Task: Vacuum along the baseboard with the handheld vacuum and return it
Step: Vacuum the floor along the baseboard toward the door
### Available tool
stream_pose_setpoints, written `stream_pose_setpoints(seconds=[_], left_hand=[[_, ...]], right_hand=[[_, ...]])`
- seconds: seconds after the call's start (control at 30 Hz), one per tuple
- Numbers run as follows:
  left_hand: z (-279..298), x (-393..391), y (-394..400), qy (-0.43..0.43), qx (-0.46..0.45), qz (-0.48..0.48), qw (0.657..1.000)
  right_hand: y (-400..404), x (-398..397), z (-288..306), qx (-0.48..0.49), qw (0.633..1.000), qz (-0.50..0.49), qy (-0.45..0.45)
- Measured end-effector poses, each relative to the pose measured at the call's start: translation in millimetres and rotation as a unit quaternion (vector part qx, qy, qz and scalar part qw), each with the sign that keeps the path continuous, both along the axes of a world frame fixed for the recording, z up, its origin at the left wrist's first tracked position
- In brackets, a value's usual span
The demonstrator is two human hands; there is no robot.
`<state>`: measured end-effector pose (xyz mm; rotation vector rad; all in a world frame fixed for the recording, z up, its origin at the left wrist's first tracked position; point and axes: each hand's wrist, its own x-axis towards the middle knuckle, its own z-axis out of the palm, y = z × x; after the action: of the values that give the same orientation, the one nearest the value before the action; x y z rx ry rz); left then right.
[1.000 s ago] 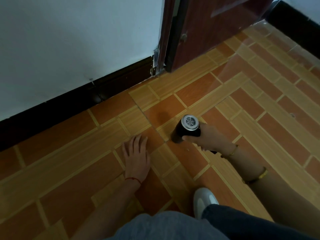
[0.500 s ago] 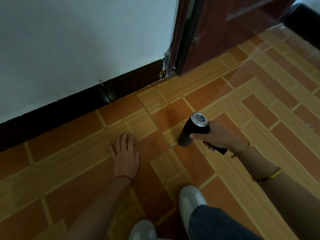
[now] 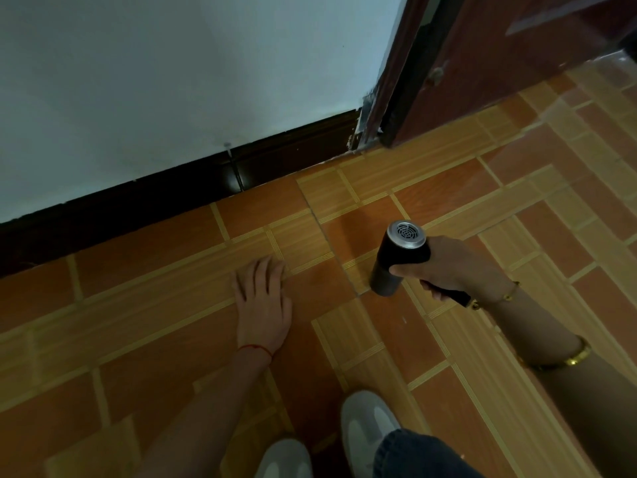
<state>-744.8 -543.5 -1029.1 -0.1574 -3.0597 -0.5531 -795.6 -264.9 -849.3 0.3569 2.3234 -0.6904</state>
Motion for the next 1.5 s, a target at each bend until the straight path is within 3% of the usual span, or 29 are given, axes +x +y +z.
stream_pose_setpoints(seconds=[0.43, 0.63, 0.8, 1.0, 1.2, 1.5], left_hand=[[2.0, -0.4, -1.1, -0.023, -0.011, -0.003, 1.000], [2.4, -1.1, -0.8, -0.027, -0.008, 0.000, 1.000], [2.1, -0.2, -0.6, -0.009, 0.000, 0.003, 1.000], [1.0, -0.4, -0.6, -0.015, -0.004, -0.001, 1.000], [1.4, -0.9, 0.2, -0.007, 0.000, 0.003, 1.000], [3.2, -1.6, 1.0, -0.023, 0.004, 0.010, 1.000]], right_hand=[[-24.6, -24.8, -31.0, -0.022, 0.987, 0.008, 0.161], [-32.6, -39.2, -52.7, 0.053, 0.964, 0.001, 0.262], [-50.9, -40.3, -58.0, -0.018, 0.966, 0.071, 0.246], [-47.8, -55.6, -63.9, 0.017, 0.948, -0.022, 0.318], [-61.7, -61.4, -74.7, -0.085, 0.952, 0.037, 0.291], [-53.4, -107.3, -81.8, -0.013, 0.930, -0.070, 0.359]])
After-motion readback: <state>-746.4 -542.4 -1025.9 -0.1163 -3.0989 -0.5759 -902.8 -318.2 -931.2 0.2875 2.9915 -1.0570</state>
